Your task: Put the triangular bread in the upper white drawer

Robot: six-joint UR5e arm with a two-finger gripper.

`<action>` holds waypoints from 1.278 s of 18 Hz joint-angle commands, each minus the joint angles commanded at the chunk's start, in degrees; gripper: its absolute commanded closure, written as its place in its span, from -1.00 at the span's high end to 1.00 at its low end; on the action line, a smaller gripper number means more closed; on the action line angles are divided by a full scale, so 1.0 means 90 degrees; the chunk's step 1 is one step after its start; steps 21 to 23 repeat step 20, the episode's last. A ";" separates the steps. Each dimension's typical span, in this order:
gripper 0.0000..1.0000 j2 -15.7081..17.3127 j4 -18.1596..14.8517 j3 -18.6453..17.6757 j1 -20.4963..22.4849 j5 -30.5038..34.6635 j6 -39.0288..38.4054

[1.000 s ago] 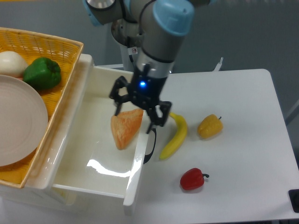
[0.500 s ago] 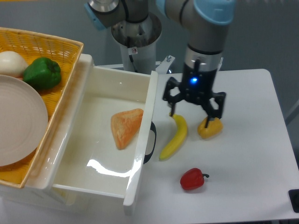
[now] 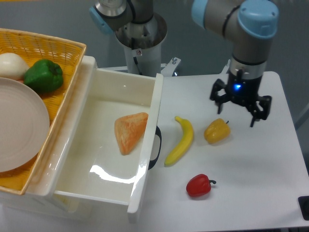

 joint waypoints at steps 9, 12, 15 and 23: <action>1.00 -0.0985 0.0127 0.0300 0.0381 0.0215 0.0609; 1.00 -0.1328 0.0137 0.0575 0.0382 0.0254 0.1076; 1.00 -0.1494 0.0137 0.0692 0.0372 0.0391 0.1244; 1.00 -0.1543 0.0147 0.0692 0.0362 0.0401 0.1235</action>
